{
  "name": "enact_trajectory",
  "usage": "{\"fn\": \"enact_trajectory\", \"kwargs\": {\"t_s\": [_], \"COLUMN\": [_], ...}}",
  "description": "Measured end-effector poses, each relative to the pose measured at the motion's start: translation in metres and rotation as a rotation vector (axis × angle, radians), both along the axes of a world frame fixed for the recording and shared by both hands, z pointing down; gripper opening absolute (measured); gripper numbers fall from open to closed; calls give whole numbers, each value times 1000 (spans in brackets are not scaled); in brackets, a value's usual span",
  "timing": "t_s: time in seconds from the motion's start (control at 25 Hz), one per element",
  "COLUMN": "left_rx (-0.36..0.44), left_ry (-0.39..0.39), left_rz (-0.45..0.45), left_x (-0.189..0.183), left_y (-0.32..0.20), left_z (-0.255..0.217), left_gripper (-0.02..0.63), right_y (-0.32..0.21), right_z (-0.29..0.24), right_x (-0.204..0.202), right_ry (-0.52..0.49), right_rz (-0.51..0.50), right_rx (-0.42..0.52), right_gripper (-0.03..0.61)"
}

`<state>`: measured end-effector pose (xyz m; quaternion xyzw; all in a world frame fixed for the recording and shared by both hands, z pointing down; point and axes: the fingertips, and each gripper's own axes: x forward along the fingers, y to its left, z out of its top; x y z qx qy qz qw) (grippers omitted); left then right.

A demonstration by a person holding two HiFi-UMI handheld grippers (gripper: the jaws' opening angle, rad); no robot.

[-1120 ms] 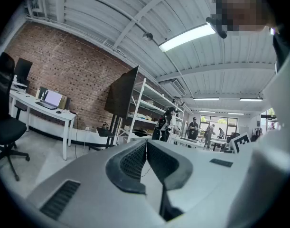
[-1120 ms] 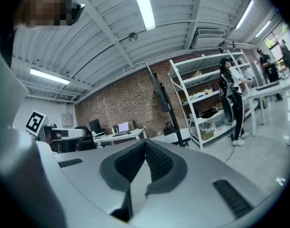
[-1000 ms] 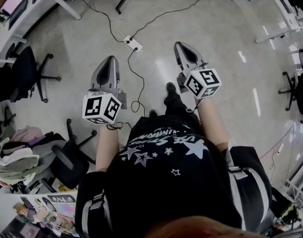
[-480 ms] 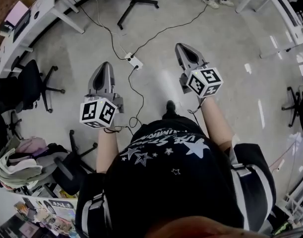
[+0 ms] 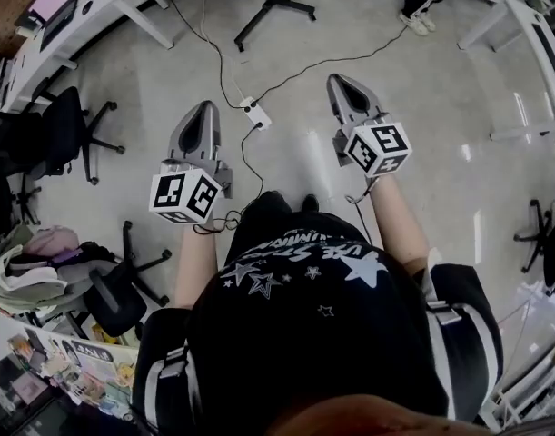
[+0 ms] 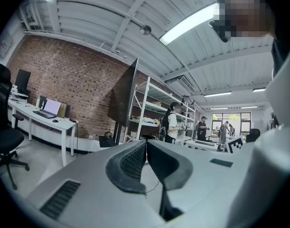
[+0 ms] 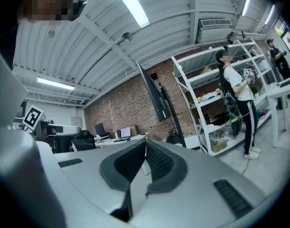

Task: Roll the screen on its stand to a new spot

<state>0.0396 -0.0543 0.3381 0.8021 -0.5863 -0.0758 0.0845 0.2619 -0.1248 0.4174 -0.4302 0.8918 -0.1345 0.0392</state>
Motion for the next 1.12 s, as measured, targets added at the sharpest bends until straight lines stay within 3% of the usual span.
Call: {"fn": "enact_trajectory", "kwargs": {"t_s": [0.24, 0.64, 1.12], "left_rx": [20, 39, 93], "left_ry": [13, 50, 67], "left_rz": [-4, 111, 189], "left_x": [-29, -72, -177], "left_y": [-22, -116, -207], "left_z": [9, 14, -19], "left_gripper": [12, 12, 12], "right_y": [-13, -89, -180], "right_z": [11, -13, -42], "right_x": [-18, -42, -157], "right_ry": [7, 24, 9], "right_rz": [6, 158, 223], "right_rx": [-12, 43, 87], "right_gripper": [6, 6, 6]}}
